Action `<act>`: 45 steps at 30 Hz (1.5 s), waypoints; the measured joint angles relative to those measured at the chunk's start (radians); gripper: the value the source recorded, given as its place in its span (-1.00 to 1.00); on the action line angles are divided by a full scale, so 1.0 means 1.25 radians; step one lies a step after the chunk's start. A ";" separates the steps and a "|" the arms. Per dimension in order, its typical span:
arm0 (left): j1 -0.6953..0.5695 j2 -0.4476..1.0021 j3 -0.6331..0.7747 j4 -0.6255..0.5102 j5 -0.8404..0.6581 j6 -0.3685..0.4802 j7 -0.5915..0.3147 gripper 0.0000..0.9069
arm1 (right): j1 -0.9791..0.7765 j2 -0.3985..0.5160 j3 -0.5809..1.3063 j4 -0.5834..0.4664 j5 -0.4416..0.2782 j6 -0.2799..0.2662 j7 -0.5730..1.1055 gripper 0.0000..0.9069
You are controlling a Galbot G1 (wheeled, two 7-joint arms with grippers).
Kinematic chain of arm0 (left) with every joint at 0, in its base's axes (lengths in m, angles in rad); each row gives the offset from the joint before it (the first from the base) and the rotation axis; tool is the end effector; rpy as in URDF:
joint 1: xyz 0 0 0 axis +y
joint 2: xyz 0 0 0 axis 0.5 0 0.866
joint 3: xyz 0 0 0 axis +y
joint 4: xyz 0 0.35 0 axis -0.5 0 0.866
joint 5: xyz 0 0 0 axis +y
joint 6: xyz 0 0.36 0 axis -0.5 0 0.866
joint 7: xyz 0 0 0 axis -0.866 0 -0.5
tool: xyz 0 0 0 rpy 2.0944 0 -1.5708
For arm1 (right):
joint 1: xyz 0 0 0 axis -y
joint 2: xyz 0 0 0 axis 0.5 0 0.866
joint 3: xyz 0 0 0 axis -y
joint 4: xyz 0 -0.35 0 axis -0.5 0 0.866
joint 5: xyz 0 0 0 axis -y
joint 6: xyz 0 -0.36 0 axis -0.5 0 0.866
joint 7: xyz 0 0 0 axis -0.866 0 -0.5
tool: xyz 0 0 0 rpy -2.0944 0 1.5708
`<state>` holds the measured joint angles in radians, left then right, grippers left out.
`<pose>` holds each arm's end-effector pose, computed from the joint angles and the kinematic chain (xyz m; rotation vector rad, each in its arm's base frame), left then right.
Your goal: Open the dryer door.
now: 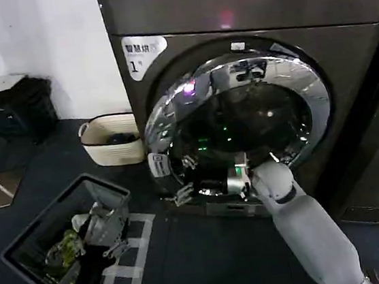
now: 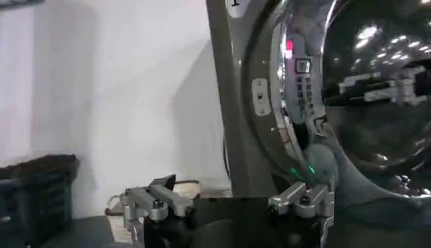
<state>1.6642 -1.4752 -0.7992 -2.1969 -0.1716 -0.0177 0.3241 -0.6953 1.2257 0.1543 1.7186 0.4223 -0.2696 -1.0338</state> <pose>0.1532 0.0923 -0.2691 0.2457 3.0872 0.1172 0.4230 0.0205 -0.1887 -2.0372 2.3147 -0.0899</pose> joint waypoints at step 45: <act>-0.220 0.235 0.017 0.153 -0.335 0.048 0.191 1.00 | -0.194 -0.068 0.207 0.132 0.056 0.028 -0.337 1.00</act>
<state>1.3893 -1.1816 -0.7775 -2.0056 -0.5904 0.0421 0.5622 -0.9375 1.1409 0.4133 1.8836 0.4929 -0.2350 -1.4548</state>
